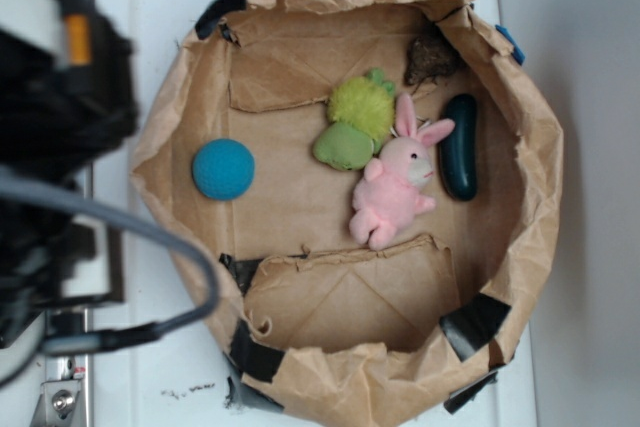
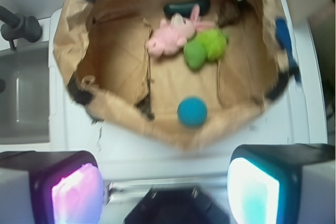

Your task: Grab the blue ball.

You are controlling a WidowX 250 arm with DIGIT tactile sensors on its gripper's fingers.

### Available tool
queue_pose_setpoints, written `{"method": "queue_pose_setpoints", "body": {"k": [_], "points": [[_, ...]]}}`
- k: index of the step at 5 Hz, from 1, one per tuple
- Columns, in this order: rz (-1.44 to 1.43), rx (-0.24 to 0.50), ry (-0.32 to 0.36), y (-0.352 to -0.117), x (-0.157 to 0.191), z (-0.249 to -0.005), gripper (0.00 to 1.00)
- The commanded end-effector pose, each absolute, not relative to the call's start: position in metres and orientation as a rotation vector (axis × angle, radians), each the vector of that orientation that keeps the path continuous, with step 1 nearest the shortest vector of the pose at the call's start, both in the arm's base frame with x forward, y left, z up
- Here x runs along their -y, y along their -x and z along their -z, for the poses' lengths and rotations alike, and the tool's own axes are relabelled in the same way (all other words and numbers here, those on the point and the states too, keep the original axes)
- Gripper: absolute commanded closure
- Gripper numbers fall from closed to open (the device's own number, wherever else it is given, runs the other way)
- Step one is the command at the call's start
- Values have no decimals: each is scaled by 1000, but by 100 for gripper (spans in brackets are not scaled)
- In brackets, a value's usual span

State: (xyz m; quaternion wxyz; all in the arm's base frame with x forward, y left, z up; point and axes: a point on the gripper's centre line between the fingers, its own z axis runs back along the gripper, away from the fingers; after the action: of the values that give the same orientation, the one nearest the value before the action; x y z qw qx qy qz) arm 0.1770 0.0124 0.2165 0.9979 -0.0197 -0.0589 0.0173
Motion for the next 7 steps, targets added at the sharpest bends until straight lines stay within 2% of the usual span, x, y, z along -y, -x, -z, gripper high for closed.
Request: {"method": "queue_pose_setpoints", "body": {"k": [1, 2, 3, 4, 5, 7], "points": [[135, 99, 58, -223, -17, -178, 0], [160, 52, 75, -232, -17, -147, 0], [110, -18, 95, -226, -16, -112, 0], [73, -108, 129, -207, -27, -84, 0], [87, -125, 139, -201, -33, -70, 0], [87, -125, 139, -201, -33, -70, 0]]}}
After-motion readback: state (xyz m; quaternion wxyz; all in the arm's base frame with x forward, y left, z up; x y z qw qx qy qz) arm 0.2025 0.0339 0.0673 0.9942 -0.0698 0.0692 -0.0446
